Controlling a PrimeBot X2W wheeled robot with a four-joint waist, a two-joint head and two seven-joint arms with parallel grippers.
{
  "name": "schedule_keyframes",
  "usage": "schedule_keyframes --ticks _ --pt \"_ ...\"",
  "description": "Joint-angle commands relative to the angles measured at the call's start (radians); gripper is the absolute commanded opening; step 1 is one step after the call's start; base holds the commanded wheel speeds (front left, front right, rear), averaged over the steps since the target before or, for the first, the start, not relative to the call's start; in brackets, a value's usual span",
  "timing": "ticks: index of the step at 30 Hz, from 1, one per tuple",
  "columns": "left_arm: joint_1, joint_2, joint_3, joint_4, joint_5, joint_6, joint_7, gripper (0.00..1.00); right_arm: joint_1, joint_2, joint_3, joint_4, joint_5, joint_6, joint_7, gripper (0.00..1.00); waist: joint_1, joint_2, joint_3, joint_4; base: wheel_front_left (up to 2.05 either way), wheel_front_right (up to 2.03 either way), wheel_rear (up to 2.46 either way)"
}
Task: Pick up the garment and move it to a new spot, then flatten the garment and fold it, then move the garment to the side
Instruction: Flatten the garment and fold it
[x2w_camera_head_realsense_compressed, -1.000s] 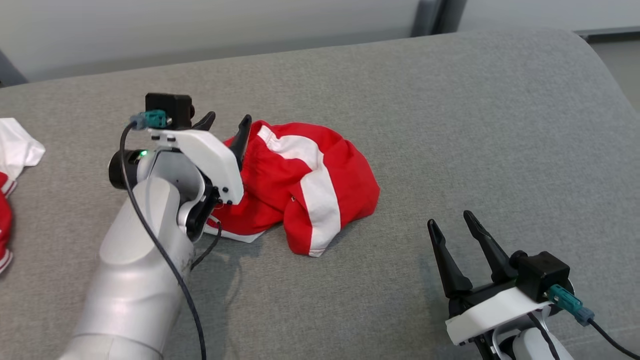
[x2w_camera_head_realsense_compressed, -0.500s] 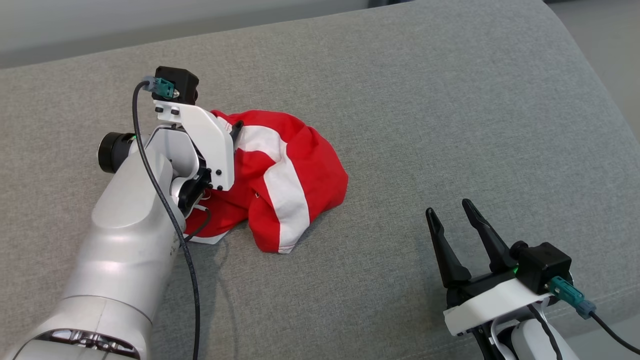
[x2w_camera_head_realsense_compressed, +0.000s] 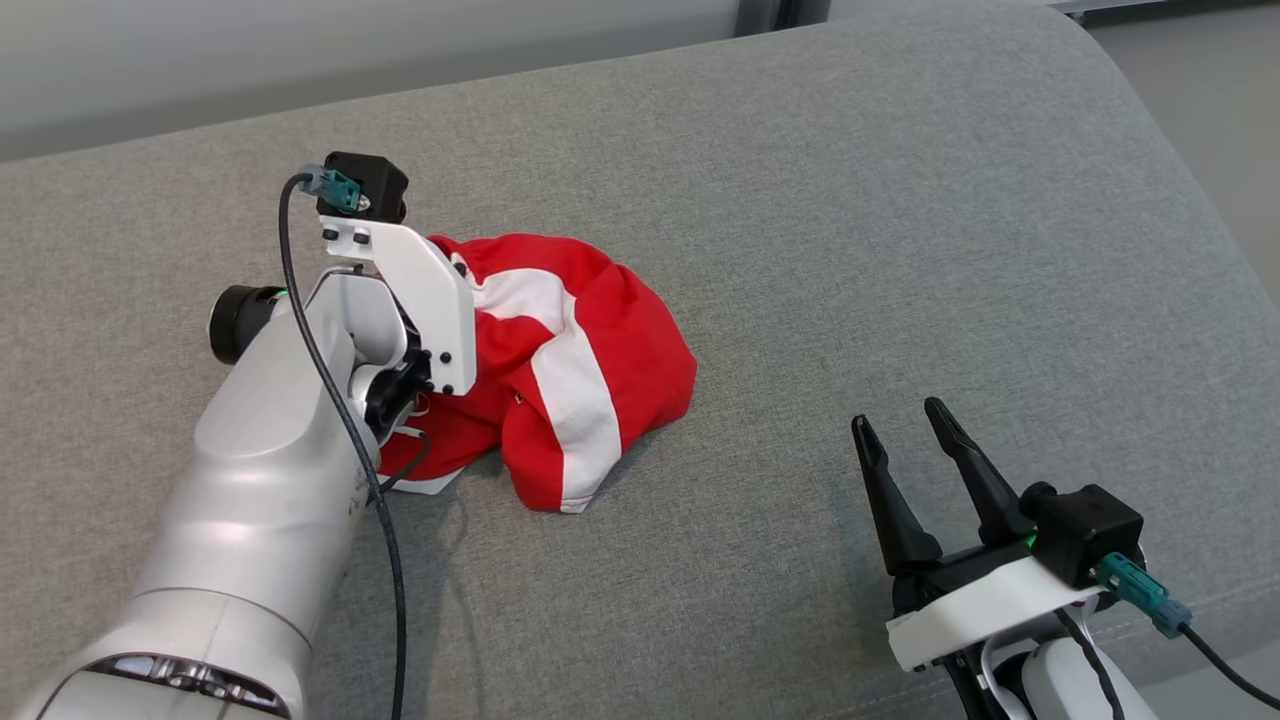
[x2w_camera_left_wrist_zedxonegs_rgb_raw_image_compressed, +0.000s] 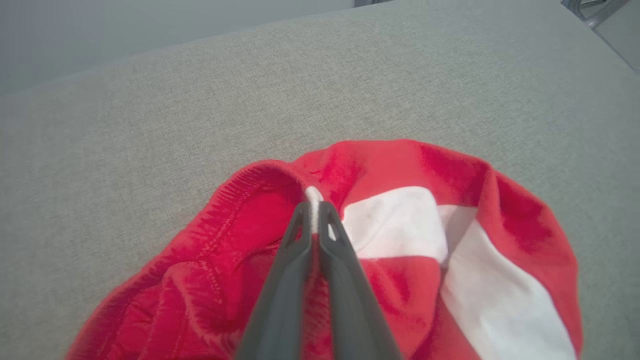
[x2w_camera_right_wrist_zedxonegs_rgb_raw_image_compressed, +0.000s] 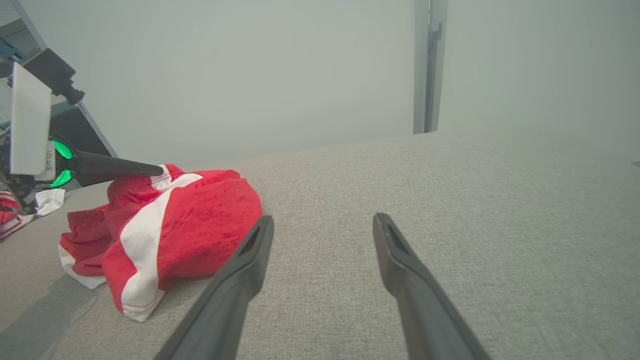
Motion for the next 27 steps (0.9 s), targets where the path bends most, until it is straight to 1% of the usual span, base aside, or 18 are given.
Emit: schedule_keyframes --ticks 1,4,8,9,10,11,15,18,22,27 --pt "-0.017 0.025 0.011 -0.038 -0.019 -0.007 -0.016 0.00 -0.007 0.004 0.025 -0.030 0.003 0.001 -0.011 1.00 0.0000 0.0000 -0.002 0.005 0.00 0.00 0.00" --pt "0.011 0.031 -0.001 -0.097 -0.057 -0.007 -0.086 0.00 -0.008 0.003 0.040 -0.033 0.011 0.001 -0.011 1.00 0.0000 0.0000 -0.007 0.021 0.00 0.00 0.00" --pt "0.090 0.069 0.001 -0.187 -0.112 -0.007 -0.202 0.00 -0.005 -0.002 0.070 -0.031 0.048 0.001 -0.011 1.00 0.0000 0.0000 -0.013 0.063 0.00 0.00 0.00" --pt "0.090 0.069 0.001 -0.187 -0.112 -0.007 -0.202 0.00 -0.005 -0.002 0.070 -0.031 0.048 0.001 -0.011 1.00 0.0000 0.0000 -0.013 0.063 0.00 0.00 0.00" --pt "0.147 0.089 -0.004 -0.233 -0.136 -0.007 -0.246 0.00 -0.003 -0.010 0.089 -0.022 0.065 0.001 -0.011 1.00 0.0000 0.0000 -0.017 0.091 0.00 0.00 0.00" --pt "0.175 0.101 -0.001 -0.256 -0.148 -0.007 -0.274 0.00 -0.002 -0.014 0.097 -0.017 0.072 0.001 -0.011 1.00 0.0000 0.0000 -0.020 0.105 0.00 0.00 0.00" --pt "0.295 0.157 -0.016 -0.363 -0.190 -0.007 -0.351 0.00 0.001 -0.024 0.125 -0.004 0.102 0.001 -0.011 1.00 0.0000 0.0000 -0.035 0.153 0.00 0.00 0.00" --pt "0.374 0.188 0.006 -0.437 -0.215 -0.007 -0.407 0.00 0.005 -0.034 0.141 0.007 0.125 0.001 -0.011 1.00 0.0000 0.0000 -0.045 0.186 0.00 0.00 0.00" --pt "0.478 0.210 -0.010 -0.550 -0.243 -0.007 -0.445 0.00 0.009 -0.051 0.178 0.035 0.166 0.001 -0.011 1.00 0.0000 0.0000 -0.056 0.221 0.00 0.00 0.00" --pt "0.599 0.244 -0.025 -0.659 -0.270 -0.006 -0.444 0.00 0.002 -0.066 0.238 0.076 0.250 0.001 -0.011 1.00 0.0000 0.0000 -0.063 0.247 0.00 0.00 0.00"
